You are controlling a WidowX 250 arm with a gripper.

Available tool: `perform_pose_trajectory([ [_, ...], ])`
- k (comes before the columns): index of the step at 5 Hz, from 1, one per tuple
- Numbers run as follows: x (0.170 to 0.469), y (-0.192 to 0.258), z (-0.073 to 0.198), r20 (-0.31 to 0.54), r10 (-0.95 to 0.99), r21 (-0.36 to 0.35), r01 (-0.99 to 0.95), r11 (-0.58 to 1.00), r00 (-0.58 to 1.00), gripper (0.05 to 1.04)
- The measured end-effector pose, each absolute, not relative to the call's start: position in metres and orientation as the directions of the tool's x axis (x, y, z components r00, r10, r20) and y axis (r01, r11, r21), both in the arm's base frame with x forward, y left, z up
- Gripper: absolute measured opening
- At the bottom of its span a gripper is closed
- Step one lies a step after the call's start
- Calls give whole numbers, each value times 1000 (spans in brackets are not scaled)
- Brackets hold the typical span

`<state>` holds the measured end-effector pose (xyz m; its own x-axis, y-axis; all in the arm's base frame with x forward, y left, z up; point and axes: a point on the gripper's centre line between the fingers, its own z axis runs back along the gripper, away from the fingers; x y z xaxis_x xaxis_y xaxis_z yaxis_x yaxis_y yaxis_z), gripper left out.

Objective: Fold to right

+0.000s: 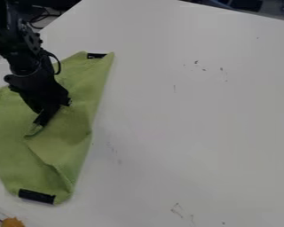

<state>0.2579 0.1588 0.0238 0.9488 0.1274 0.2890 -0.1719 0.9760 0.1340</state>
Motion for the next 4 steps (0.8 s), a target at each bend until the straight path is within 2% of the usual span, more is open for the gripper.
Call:
perform_pose_trajectory([
  [1, 266, 166, 15, 276, 130, 112, -166, 980, 952, 218],
  [2, 269, 173, 13, 280, 142, 97, -176, 980, 949, 452],
  [3, 271, 178, 13, 287, 135, 96, -168, 981, 948, 749],
  [4, 272, 180, 14, 289, 120, 99, -154, 983, 950, 975],
])
